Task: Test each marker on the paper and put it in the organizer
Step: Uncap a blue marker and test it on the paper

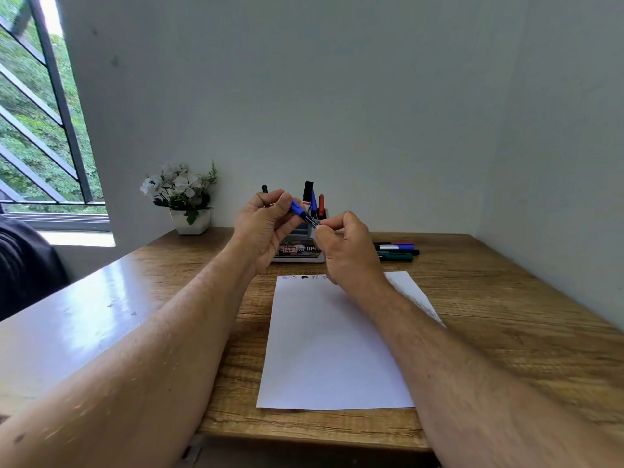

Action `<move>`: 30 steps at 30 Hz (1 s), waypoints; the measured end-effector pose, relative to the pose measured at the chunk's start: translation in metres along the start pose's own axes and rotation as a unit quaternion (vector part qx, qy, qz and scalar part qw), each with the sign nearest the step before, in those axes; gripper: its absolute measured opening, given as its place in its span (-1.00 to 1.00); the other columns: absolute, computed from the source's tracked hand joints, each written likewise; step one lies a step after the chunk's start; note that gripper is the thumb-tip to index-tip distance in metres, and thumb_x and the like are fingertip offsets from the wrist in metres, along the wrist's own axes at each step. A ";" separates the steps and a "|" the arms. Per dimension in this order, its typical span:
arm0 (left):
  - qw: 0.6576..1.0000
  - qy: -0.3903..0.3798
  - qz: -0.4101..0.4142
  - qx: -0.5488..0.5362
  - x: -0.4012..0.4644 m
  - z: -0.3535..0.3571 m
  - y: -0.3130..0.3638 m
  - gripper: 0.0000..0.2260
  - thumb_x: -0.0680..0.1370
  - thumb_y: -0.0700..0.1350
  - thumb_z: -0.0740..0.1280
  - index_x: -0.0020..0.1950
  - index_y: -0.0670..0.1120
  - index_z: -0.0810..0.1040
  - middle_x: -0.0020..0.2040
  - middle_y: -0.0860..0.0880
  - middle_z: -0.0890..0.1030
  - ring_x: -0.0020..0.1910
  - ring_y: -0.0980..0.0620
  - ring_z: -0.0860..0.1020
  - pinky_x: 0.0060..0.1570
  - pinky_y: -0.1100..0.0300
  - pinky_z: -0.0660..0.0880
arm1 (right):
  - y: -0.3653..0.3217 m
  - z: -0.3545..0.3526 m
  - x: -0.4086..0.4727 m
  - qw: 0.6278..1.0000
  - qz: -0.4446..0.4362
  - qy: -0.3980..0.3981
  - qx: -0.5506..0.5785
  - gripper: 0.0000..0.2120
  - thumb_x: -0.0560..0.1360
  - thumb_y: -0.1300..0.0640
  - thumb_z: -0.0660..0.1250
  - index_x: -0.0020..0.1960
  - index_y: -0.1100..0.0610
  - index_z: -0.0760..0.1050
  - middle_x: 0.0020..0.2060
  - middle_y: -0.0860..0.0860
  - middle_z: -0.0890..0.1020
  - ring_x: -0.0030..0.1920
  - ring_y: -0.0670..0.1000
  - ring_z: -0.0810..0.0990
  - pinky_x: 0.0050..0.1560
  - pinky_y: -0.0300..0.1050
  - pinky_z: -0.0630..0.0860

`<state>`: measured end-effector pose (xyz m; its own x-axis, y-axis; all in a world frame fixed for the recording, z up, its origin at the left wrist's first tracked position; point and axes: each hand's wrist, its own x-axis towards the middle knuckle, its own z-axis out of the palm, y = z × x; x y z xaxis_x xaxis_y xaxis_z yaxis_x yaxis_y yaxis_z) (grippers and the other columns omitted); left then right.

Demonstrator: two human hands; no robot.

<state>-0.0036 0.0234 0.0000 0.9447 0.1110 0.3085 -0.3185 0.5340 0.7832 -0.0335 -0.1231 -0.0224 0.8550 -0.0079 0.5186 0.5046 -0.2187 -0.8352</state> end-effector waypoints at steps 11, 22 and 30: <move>1.000 -0.005 0.011 0.017 -0.001 0.003 -0.002 -0.90 0.58 -0.25 0.33 0.08 -0.12 0.49 -0.07 -0.17 0.67 -0.13 -0.02 0.70 -0.23 0.20 0.65 | 0.006 0.005 0.005 0.995 0.069 -0.017 0.066 -0.95 0.58 0.06 0.25 -0.07 -0.04 0.41 -0.29 0.00 0.47 -0.39 -0.06 0.36 -0.39 -0.19 0.28; 0.973 0.028 0.130 0.188 -0.003 0.012 -0.002 -0.53 0.51 -0.30 0.42 0.32 0.00 0.34 -0.09 -0.19 0.63 -0.11 -0.13 0.70 -0.12 -0.02 0.65 | 0.007 0.000 -0.002 0.996 0.024 -0.012 -0.082 -0.78 0.65 -0.09 0.17 0.15 0.00 0.47 -0.15 -0.04 0.65 -0.17 -0.11 0.61 -0.29 -0.24 0.43; 0.872 0.212 0.331 0.291 0.008 0.000 0.004 -0.50 0.51 -0.24 0.44 0.35 0.06 0.31 -0.03 -0.01 0.61 -0.18 0.09 0.68 -0.22 0.18 0.65 | 0.005 -0.004 -0.005 0.988 -0.024 -0.046 -0.147 -0.64 0.61 -0.27 0.12 0.16 -0.01 0.43 0.01 -0.06 0.62 -0.03 -0.09 0.58 -0.18 -0.25 0.46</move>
<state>0.0025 0.0264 0.0050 0.4432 0.5988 0.6671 -0.6742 -0.2678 0.6883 -0.0357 -0.1276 -0.0286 0.8449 0.0950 0.5264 0.4997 -0.4912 -0.7135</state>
